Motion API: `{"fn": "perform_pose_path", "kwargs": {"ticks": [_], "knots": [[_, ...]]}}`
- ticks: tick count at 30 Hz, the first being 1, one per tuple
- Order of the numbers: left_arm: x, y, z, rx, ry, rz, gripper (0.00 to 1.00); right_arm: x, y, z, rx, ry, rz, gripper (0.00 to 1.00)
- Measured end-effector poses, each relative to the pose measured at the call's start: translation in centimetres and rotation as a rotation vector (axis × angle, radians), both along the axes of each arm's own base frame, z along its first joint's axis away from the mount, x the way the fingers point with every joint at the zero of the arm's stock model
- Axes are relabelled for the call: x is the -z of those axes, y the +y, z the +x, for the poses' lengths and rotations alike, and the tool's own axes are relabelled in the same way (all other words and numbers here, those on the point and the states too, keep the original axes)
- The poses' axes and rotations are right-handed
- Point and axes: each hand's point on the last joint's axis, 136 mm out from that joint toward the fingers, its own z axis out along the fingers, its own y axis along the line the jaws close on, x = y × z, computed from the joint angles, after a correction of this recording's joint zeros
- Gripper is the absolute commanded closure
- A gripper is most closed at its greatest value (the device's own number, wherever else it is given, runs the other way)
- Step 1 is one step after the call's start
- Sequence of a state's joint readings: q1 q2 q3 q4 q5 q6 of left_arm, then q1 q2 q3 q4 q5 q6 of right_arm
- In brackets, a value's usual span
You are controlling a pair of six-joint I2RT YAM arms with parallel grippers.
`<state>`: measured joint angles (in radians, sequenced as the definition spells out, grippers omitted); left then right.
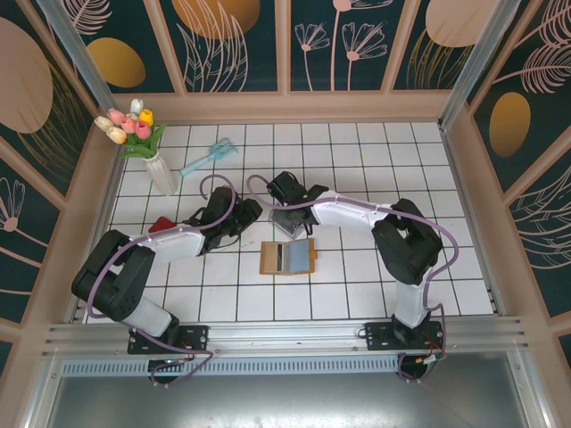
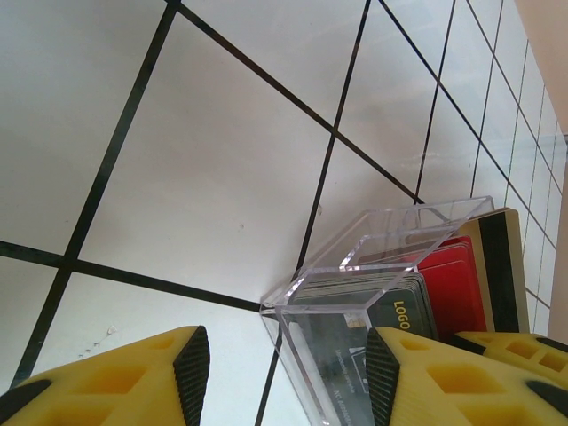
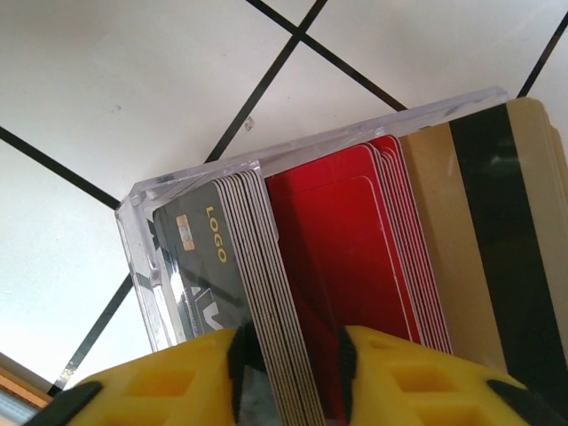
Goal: Put the credit cards into the card holder
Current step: Pick up the credit card from the storage box.
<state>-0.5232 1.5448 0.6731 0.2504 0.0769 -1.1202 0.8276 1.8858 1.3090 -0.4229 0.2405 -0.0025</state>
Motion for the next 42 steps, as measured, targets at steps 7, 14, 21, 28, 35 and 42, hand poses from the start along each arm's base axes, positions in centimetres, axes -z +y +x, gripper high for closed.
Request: {"fn": "perform_pose_path", "kwargs": {"ticks": [7, 14, 21, 28, 35, 42], "knots": [[0.0, 0.0, 0.0, 0.001, 0.0, -0.001, 0.47, -0.1, -0.2, 0.2, 0.011, -0.011, -0.009, 0.73], [0.0, -0.1, 0.0, 0.004, 0.001, -0.002, 0.47, -0.7, -0.5, 0.5, 0.022, -0.034, -0.011, 0.78], [0.1, -0.3, -0.2, 0.015, 0.008, -0.009, 0.47, -1.0, -0.6, 0.6, 0.028, -0.044, -0.015, 0.8], [0.1, -0.3, -0.2, 0.016, 0.009, -0.009, 0.47, -2.3, -0.2, 0.3, 0.02, -0.043, 0.031, 0.89], [0.1, -0.3, -0.2, 0.019, 0.007, -0.006, 0.47, -5.0, 0.4, -0.1, 0.018, -0.039, 0.135, 0.96], [-0.3, -0.6, -0.4, 0.045, -0.001, -0.016, 0.44, -6.6, -0.1, -0.3, 0.079, 0.019, 0.28, 1.0]]}}
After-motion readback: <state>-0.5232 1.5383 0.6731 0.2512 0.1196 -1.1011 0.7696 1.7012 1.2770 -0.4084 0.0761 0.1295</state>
